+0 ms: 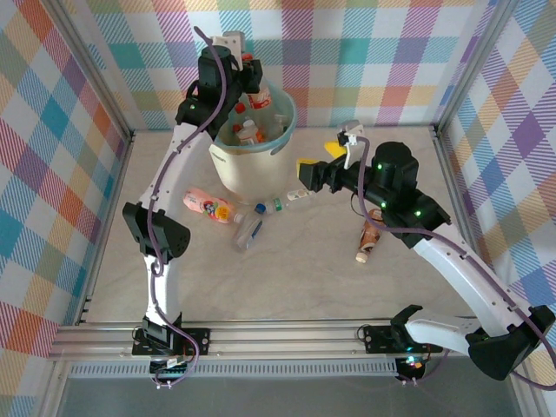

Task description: Put the plastic bottles in the bin

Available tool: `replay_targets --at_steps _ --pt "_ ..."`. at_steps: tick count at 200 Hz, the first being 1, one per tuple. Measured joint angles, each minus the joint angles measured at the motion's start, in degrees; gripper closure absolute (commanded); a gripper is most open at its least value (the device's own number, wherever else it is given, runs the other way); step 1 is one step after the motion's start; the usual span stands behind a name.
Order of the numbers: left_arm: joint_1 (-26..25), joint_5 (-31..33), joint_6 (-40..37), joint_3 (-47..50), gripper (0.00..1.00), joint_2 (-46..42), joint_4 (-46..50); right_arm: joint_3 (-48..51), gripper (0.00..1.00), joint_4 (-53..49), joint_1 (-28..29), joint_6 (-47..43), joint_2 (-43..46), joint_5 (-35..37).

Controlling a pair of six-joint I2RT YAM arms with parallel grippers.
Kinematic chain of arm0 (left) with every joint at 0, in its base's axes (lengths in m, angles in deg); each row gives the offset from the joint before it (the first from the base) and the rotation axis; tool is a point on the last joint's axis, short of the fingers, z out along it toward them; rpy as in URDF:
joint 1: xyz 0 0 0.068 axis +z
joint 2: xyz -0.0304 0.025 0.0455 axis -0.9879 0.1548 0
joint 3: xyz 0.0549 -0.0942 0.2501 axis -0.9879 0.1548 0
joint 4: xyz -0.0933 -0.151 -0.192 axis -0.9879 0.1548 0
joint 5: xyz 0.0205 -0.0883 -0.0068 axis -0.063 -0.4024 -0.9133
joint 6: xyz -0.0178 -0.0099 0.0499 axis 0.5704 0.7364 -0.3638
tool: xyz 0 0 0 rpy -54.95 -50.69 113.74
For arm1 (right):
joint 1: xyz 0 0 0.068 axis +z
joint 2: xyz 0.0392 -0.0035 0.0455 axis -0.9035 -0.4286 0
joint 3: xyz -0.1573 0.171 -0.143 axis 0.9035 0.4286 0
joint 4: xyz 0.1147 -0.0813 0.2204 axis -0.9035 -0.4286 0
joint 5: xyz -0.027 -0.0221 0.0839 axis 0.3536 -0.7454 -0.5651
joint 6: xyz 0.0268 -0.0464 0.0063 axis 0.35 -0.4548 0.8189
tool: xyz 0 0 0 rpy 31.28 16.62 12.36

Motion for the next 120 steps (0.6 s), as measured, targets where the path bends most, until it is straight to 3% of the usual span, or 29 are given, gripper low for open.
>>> replay_targets --at_steps 67,120 --pt "3.8 3.3 5.4 20.2 1.00 -8.9 -12.4 0.9 0.09 -0.2 0.0 0.0 -0.2 -0.2" --pt "5.2 7.4 10.1 23.4 0.98 -10.5 -12.5 0.9 0.10 -0.4 0.0 0.1 -1.2 -0.2"
